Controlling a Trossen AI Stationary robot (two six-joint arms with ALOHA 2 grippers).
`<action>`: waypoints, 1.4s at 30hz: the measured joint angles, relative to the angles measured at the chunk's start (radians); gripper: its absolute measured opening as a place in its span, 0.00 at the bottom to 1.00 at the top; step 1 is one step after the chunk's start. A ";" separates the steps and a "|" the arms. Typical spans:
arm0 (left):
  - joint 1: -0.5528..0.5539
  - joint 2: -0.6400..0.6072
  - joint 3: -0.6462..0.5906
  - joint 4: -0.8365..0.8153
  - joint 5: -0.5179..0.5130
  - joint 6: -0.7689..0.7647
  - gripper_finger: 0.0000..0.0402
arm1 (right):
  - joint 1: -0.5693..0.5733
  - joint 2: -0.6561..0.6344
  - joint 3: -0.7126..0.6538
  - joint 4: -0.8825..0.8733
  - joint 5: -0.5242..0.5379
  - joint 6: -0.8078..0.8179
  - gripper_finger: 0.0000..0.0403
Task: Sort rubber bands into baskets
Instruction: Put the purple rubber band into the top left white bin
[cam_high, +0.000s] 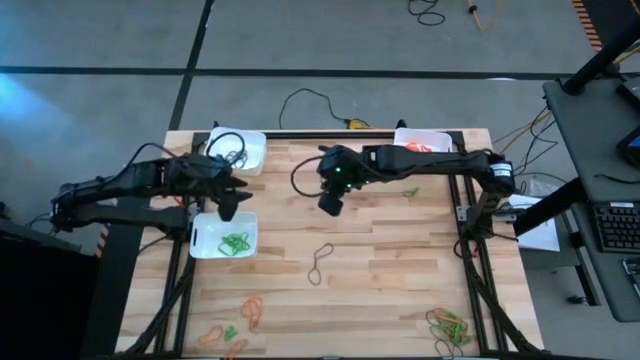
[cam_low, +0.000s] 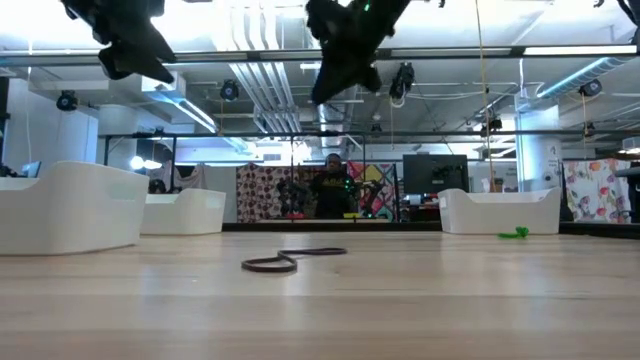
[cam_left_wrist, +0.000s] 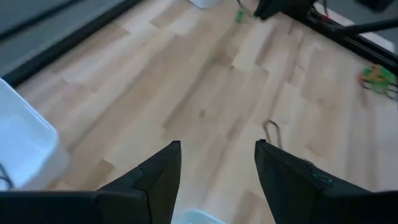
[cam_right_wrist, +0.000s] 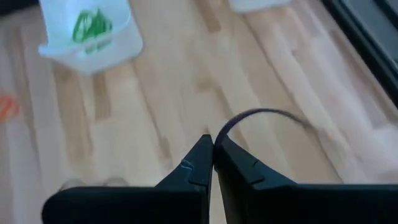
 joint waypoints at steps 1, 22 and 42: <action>0.000 0.006 0.000 0.009 -0.017 0.008 0.47 | -0.005 0.000 -0.028 0.057 0.000 -0.006 0.03; 0.000 0.127 -0.022 0.322 -0.131 0.027 0.47 | -0.024 0.000 -0.492 0.526 -0.130 0.292 0.09; -0.011 0.664 0.027 0.711 0.155 0.116 0.47 | 0.034 -0.044 -0.252 -0.296 -0.125 0.301 0.56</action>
